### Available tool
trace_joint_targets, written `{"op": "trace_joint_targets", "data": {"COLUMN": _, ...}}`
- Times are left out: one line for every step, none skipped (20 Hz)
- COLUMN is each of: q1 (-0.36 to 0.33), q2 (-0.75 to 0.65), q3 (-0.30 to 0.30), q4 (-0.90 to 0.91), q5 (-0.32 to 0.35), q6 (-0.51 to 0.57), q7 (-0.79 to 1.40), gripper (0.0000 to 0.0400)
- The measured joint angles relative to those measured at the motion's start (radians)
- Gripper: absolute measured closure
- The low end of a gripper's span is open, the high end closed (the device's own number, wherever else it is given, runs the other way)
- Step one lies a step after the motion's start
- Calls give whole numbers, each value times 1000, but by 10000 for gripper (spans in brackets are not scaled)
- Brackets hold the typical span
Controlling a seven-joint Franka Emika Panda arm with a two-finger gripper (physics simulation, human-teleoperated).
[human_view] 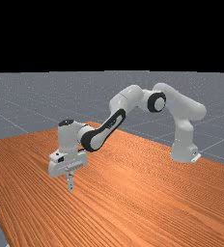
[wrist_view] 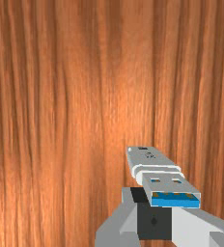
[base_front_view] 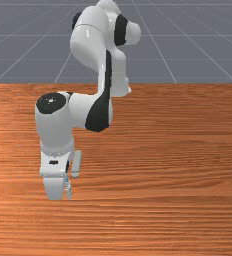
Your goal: Rotate the USB body for 90 degree with plug right ward
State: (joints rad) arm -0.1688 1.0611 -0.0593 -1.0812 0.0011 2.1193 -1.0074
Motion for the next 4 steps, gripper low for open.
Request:
{"op": "trace_joint_targets", "data": {"q1": 14, "q2": -10, "q3": 2, "q4": -18, "q5": -2, "q6": 8, "q7": 11, "gripper": 400}}
{"op": "trace_joint_targets", "data": {"q1": 27, "q2": -18, "q3": 2, "q4": -32, "q5": -2, "q6": 13, "q7": 28, "gripper": 400}}
{"op": "trace_joint_targets", "data": {"q1": 41, "q2": -26, "q3": 2, "q4": -46, "q5": -1, "q6": 19, "q7": 50, "gripper": 400}}
{"op": "trace_joint_targets", "data": {"q1": 52, "q2": -32, "q3": 4, "q4": -57, "q5": -3, "q6": 23, "q7": 54, "gripper": 400}}
